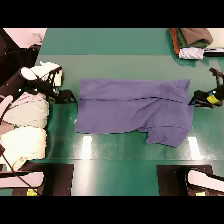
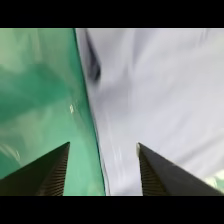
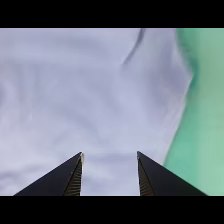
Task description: Fold the shirts.
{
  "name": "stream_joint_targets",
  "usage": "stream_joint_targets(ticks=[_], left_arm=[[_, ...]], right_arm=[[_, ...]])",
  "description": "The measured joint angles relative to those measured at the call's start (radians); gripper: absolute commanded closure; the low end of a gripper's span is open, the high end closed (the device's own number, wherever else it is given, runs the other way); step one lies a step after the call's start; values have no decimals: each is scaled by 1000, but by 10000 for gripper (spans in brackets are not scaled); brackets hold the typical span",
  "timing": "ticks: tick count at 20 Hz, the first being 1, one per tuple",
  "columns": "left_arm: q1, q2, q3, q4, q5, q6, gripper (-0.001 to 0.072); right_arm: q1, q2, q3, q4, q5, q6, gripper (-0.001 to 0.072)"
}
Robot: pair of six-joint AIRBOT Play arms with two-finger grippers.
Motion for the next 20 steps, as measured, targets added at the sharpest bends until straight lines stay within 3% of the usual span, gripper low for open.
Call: stream_joint_targets(ticks=[5,15,16,17,18,19,20], left_arm=[[6,122,-247,-41,-27,12,203],[9,192,-451,-132,-32,58,206],[9,193,-459,-138,-32,60,233],[9,193,-465,-146,-25,63,403],[8,193,-470,-148,-11,70,460],[9,193,-474,-160,5,81,463],[9,194,-476,-187,14,90,639]], right_arm=[[-107,152,-174,146,29,-64,323],[-146,225,-235,197,42,-86,323],[-146,227,-236,196,43,-86,323],[-146,228,-236,198,43,-86,323],[-146,228,-237,199,44,-87,323],[-146,228,-237,199,44,-87,323],[-146,229,-237,200,44,-87,323]])
